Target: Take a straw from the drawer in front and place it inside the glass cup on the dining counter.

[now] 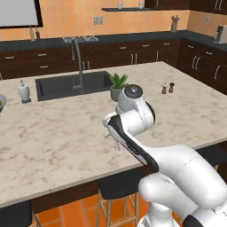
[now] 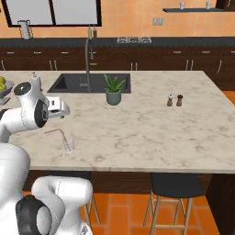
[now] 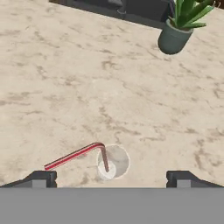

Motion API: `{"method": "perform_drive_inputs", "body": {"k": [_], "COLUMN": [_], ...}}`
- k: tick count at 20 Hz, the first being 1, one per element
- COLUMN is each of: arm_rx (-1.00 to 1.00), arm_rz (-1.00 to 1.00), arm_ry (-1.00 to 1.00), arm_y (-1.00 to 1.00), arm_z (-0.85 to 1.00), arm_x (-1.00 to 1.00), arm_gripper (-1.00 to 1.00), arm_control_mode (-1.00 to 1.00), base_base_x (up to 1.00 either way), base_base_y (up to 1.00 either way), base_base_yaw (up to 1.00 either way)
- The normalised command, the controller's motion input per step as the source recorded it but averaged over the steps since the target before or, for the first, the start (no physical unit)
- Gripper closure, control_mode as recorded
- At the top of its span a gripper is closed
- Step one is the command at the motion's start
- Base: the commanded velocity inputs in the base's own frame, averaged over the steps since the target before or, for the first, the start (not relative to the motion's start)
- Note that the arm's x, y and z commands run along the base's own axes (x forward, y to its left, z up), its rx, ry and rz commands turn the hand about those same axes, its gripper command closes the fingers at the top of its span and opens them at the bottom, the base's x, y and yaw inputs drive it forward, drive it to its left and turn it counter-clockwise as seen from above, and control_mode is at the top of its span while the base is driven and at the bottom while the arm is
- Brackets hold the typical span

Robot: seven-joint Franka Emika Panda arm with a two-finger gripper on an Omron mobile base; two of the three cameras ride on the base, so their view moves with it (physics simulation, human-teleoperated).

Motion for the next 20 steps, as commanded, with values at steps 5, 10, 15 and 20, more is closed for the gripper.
{"method": "perform_drive_inputs", "body": {"k": [5,10,15,20], "arm_rx": [0.2,0.13,0.07,0.02], "arm_rz": [0.07,0.0,-0.02,-0.07], "arm_ry": [-0.34,-0.13,0.0,0.0], "arm_y": [-0.65,-0.61,-0.61,-0.79], "arm_z": [0.25,0.1,0.0,0.0], "arm_x": [-0.99,-0.76,-0.79,-0.9], "arm_gripper": [-1.0,-1.0,-1.0,-1.0], "arm_control_mode": [-1.0,-1.0,-1.0,-1.0], "base_base_x": [0.0,0.0,0.0,0.0], "base_base_y": [0.0,0.0,0.0,0.0], "base_base_yaw": [0.0,0.0,0.0,0.0]}}
